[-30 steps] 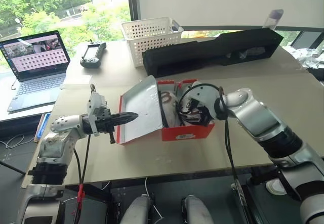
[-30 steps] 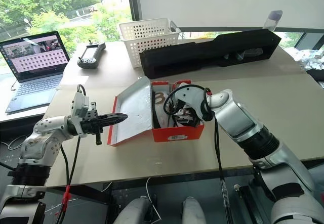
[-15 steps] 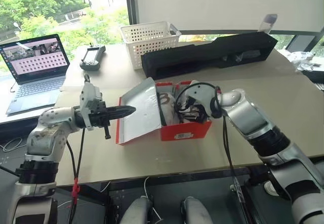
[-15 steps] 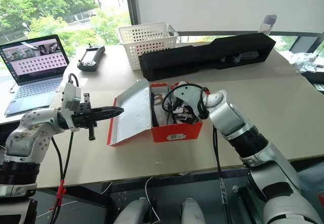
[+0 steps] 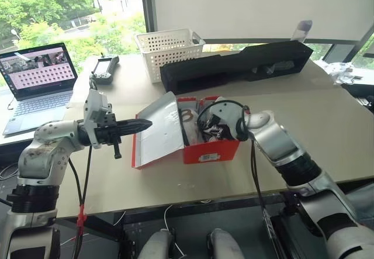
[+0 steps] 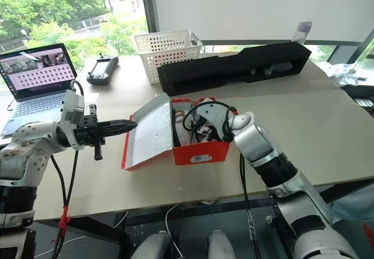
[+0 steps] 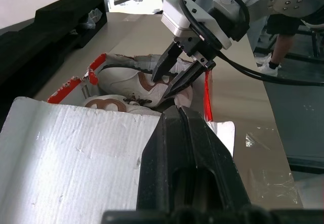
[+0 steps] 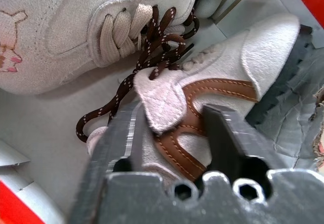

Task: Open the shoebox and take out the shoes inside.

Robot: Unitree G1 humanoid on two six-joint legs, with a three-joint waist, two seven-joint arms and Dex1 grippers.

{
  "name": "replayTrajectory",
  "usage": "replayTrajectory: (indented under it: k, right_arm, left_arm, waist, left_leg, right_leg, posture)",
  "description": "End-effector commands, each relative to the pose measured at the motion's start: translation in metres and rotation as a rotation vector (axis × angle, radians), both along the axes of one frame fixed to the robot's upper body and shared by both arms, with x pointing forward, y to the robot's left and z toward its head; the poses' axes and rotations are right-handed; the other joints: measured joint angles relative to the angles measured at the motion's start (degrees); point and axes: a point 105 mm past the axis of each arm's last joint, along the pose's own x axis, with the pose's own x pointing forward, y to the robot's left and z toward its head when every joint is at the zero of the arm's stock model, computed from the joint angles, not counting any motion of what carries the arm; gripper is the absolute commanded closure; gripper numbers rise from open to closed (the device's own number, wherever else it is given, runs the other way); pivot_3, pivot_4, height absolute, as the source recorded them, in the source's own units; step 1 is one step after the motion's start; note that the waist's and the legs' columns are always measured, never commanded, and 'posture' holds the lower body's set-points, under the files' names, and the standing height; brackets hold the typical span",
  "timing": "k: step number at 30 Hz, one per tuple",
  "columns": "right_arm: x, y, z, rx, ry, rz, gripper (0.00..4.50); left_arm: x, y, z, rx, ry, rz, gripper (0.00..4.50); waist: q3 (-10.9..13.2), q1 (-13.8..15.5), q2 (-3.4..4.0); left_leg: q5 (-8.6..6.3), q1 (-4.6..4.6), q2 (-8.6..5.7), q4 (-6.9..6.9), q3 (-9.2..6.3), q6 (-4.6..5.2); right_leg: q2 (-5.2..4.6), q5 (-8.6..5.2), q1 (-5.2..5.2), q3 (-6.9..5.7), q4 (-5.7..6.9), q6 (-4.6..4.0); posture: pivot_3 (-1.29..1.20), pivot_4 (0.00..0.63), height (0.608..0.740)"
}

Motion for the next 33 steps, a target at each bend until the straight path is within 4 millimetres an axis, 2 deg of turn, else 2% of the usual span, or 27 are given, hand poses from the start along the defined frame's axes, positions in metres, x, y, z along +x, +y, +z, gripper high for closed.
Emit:
replayTrajectory:
  k: [1, 2, 7, 10, 23, 27, 33]
  right_arm:
    - [-0.001, -0.015, -0.029, -0.039, 0.081, -0.07, 4.13]
    - [0.0, -0.013, -0.026, -0.027, 0.075, -0.07, 4.44]
    - [0.007, -0.012, -0.009, 0.022, 0.03, -0.084, 4.44]
    - [0.01, -0.011, 0.012, 0.075, -0.01, -0.095, 4.44]
    - [0.008, -0.014, 0.065, 0.172, -0.098, -0.09, 4.44]
    - [0.007, -0.015, 0.074, 0.222, -0.097, -0.088, 4.44]
    - [0.007, -0.018, 0.074, 0.212, -0.108, -0.095, 4.44]
  left_arm:
    - [-0.003, -0.002, 0.015, -0.017, -0.048, -0.016, 4.5]
    - [-0.003, -0.002, 0.015, -0.025, -0.048, -0.014, 4.5]
    - [0.001, -0.001, 0.017, -0.07, -0.054, 0.008, 4.5]
    - [0.003, -0.004, 0.011, -0.073, -0.048, 0.018, 4.5]
    - [0.006, -0.008, 0.007, -0.065, -0.047, 0.017, 4.5]
    - [0.006, -0.009, 0.005, -0.064, -0.045, 0.018, 4.5]
    - [0.006, -0.01, 0.004, -0.058, -0.043, 0.018, 4.5]
  waist:
    - [0.0, 0.1, 0.02]
    - [0.0, 0.3, 0.02]
    - [0.0, 1.1, 0.03]
    - [0.1, 1.2, 0.08]
    - [0.3, 1.3, 0.36]
    - [0.3, 1.1, 0.37]
    - [0.3, 1.1, 0.38]
  left_leg:
    - [0.0, -0.02, -0.01, -0.02, 0.0, 0.0]
    - [0.0, -0.02, -0.02, -0.03, 0.0, 0.0]
    - [-0.01, -0.06, -0.04, -0.06, 0.0, 0.02]
    - [-0.01, -0.12, -0.04, -0.06, 0.0, 0.02]
    - [0.0, -0.68, -0.12, -0.07, 0.0, 0.02]
    - [0.0, -0.74, -0.12, -0.07, 0.0, 0.02]
    - [0.0, -0.82, -0.11, -0.07, 0.0, 0.03]
  right_leg:
    - [-0.01, 0.0, -0.02, 0.0, 0.0, 0.0]
    - [-0.02, -0.01, -0.02, -0.01, 0.0, -0.01]
    - [-0.01, -0.07, -0.07, -0.08, -0.04, -0.01]
    - [-0.01, -0.07, -0.1, -0.1, -0.03, -0.01]
    - [0.13, 0.03, -0.44, -0.2, 0.0, 0.04]
    - [0.14, 0.03, -0.49, -0.19, 0.0, 0.05]
    - [0.17, 0.07, -0.6, -0.19, 0.02, 0.1]
  posture:
    - [0.0, 0.15, 0.738]
    - [0.0, 0.15, 0.738]
    - [0.0, 0.15, 0.738]
    - [0.0, 0.15, 0.738]
    - [0.0, 0.15, 0.738]
    - [0.0, 0.15, 0.738]
    - [0.0, 0.15, 0.738]
